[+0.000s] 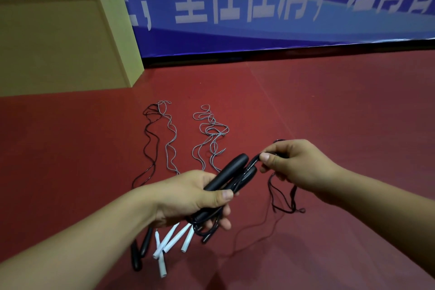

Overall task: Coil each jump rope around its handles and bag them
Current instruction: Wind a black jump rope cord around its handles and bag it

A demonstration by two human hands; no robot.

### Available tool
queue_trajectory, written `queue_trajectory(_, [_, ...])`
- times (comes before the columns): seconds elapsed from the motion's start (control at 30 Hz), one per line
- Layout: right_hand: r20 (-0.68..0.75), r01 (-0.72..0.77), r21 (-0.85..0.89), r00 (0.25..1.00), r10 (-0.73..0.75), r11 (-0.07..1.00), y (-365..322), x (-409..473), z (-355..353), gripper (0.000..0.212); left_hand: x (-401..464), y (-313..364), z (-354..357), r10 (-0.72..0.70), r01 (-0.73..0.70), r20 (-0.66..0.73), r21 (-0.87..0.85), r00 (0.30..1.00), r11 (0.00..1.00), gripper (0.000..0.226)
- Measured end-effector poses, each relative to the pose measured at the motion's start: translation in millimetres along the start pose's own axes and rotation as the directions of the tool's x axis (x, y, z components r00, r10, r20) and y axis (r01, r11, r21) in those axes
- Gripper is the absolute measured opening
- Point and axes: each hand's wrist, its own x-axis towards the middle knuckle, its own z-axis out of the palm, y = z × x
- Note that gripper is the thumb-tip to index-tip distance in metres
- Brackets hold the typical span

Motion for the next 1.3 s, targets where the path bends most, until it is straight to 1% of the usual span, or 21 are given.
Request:
queue_trajectory(0.07, [-0.006, -0.007, -0.016, 1.0, 0.007, 1.0, 1, 1, -1, 0.011, 0, 0, 0, -0.026, 0.027, 0.022, -0.045, 0.999, 0.999, 0.021])
queue_trajectory(0.1, [-0.014, -0.011, -0.019, 1.0, 0.011, 1.0, 2, 1, -2, 0.011, 0, 0, 0, -0.041, 0.043, 0.043, -0.057, 0.998, 0.997, 0.018])
queue_trajectory(0.17, [-0.045, -0.015, -0.037, 0.999, 0.013, 0.999, 2, 1, -3, 0.019, -2, 0, 1, -0.071, 0.078, 0.09, -0.081, 0.993, 0.994, 0.01])
queue_trajectory(0.23, [-0.111, -0.012, -0.146, 0.994, -0.004, 0.989, 1, 3, -7, 0.035, -3, 1, 3, -0.1, 0.112, 0.121, -0.091, 0.988, 0.99, 0.007])
queue_trajectory(0.3, [-0.169, -0.007, -0.277, 0.985, -0.041, 0.961, -2, 3, -12, 0.045, -4, 3, 5, -0.12, 0.126, 0.121, -0.05, 0.985, 0.991, 0.015])
queue_trajectory(0.33, [-0.191, -0.001, -0.301, 0.98, -0.059, 0.954, -3, 2, -13, 0.047, -4, 4, 4, -0.123, 0.127, 0.121, -0.026, 0.985, 0.992, 0.021])
queue_trajectory(0.4, [-0.225, 0.027, -0.293, 0.97, -0.096, 0.956, -5, 1, -15, 0.043, -4, 6, 4, -0.123, 0.122, 0.134, 0.017, 0.983, 0.992, 0.03])
queue_trajectory(0.5, [-0.218, 0.081, -0.269, 0.965, -0.143, 0.96, -5, 5, -16, 0.028, -6, 7, 5, -0.105, 0.096, 0.165, 0.062, 0.981, 0.993, 0.033])
queue_trajectory(0.6, [-0.23, 0.107, -0.185, 0.962, -0.149, 0.977, -3, 10, -16, 0.02, -5, 8, 4, -0.071, 0.059, 0.196, 0.071, 0.978, 0.996, 0.036])
queue_trajectory(0.7, [-0.219, 0.111, -0.197, 0.963, -0.154, 0.974, 0, 11, -11, 0.022, -7, 13, 5, -0.036, 0.017, 0.239, 0.081, 0.97, 0.997, 0.029])
queue_trajectory(0.8, [-0.167, 0.083, -0.222, 0.979, -0.121, 0.972, -1, 6, -3, 0.029, -8, 15, 7, -0.017, -0.011, 0.28, 0.096, 0.96, 0.995, 0.029])
queue_trajectory(0.87, [-0.131, 0.067, -0.214, 0.987, -0.097, 0.974, -1, 4, 4, 0.026, -7, 15, 6, 0.033, -0.055, 0.297, 0.067, 0.954, 0.996, 0.03])
queue_trajectory(0.9, [-0.09, 0.047, -0.209, 0.994, -0.067, 0.977, 0, 2, 8, 0.022, -6, 13, 5, 0.072, -0.088, 0.288, 0.041, 0.955, 0.995, 0.029])
queue_trajectory(0.97, [0.027, 0.008, -0.206, 1.0, -0.003, 0.979, 1, -2, 14, 0.022, -3, 9, 6, 0.146, -0.142, 0.214, -0.031, 0.966, 0.989, 0.028])
queue_trajectory(1.0, [0.08, 0.002, -0.199, 0.997, 0.014, 0.98, 3, -3, 16, 0.021, -2, 8, 7, 0.167, -0.157, 0.151, -0.075, 0.974, 0.985, 0.028])
queue_trajectory(1.07, [0.134, -0.026, -0.154, 0.99, 0.047, 0.988, 5, -6, 19, 0.027, -1, 7, 8, 0.158, -0.159, -0.015, -0.136, 0.987, 0.978, 0.029])
queue_trajectory(1.1, [0.153, -0.041, -0.142, 0.986, 0.063, 0.989, 5, -6, 20, 0.028, 0, 8, 7, 0.152, -0.168, -0.113, -0.148, 0.982, 0.975, 0.028])
queue_trajectory(1.2, [0.222, -0.044, -0.207, 0.971, 0.091, 0.977, 6, -7, 21, 0.024, 4, 8, -2, 0.171, -0.233, -0.363, -0.135, 0.916, 0.963, 0.025])
queue_trajectory(1.23, [0.241, -0.048, -0.227, 0.965, 0.104, 0.973, 5, -8, 20, 0.022, 5, 6, -6, 0.169, -0.237, -0.423, -0.113, 0.89, 0.965, 0.024])
queue_trajectory(1.3, [0.257, -0.07, -0.247, 0.957, 0.135, 0.966, 3, -8, 21, 0.017, 7, 0, -12, 0.15, -0.209, -0.497, -0.066, 0.854, 0.976, 0.024])
